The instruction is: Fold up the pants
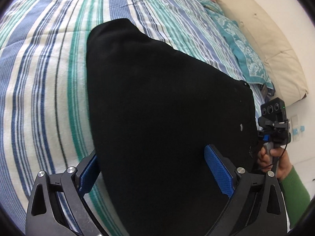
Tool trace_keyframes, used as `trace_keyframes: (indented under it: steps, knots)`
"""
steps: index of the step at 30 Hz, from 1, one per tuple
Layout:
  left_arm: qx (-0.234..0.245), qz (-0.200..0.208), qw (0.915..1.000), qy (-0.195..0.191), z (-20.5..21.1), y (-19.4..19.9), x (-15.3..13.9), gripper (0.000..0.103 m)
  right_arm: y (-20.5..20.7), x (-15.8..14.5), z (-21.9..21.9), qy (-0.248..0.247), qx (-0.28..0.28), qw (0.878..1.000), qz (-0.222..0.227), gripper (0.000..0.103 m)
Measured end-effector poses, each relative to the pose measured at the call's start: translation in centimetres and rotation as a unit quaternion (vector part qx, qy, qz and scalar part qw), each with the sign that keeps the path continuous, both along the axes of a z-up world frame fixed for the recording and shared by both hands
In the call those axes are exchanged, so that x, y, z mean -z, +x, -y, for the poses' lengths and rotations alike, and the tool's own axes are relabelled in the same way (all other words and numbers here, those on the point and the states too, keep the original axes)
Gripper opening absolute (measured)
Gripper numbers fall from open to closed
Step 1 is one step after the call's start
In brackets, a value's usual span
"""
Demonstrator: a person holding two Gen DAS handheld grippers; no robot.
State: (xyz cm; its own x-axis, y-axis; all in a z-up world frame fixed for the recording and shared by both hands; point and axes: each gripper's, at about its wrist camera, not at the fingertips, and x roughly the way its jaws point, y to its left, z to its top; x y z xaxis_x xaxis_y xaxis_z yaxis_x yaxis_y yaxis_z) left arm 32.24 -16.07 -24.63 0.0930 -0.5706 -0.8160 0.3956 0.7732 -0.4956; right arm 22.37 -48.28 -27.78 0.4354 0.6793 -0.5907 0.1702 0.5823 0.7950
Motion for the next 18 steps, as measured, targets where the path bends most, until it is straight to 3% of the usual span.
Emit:
trace_keyframes:
  steps: [1, 3, 5, 7, 11, 18]
  knots:
    - [-0.003, 0.012, 0.9998, 0.013, 0.5, -0.2, -0.2, 0.093, 0.2, 0.1, -0.4, -0.011, -0.006, 1.0, -0.002, 0.1]
    - [-0.013, 0.037, 0.9982, 0.046, 1.0, -0.6, -0.6, 0.076, 0.7, -0.2, -1.8, -0.064, -0.026, 0.998, -0.002, 0.093]
    - [-0.028, 0.052, 0.9968, 0.054, 0.4, -1.0, -1.5, 0.046, 0.8, -0.9, -3.6, -0.14, -0.049, 0.989, -0.001, 0.074]
    - [-0.038, 0.058, 0.9964, 0.049, -0.1, -1.4, -2.6, 0.03, 1.1, -1.6, -4.9, -0.175, -0.053, 0.983, 0.007, 0.063]
    - [-0.027, 0.11, 0.9912, 0.069, 0.1, -2.8, -5.9, 0.024, 1.0, -4.5, -7.5, -0.22, -0.057, 0.973, 0.042, 0.044]
    - [-0.053, 0.162, 0.9832, 0.064, -3.0, -0.1, -11.7, 0.023, 4.8, -10.9, -12.5, -0.216, -0.077, 0.966, 0.124, 0.04]
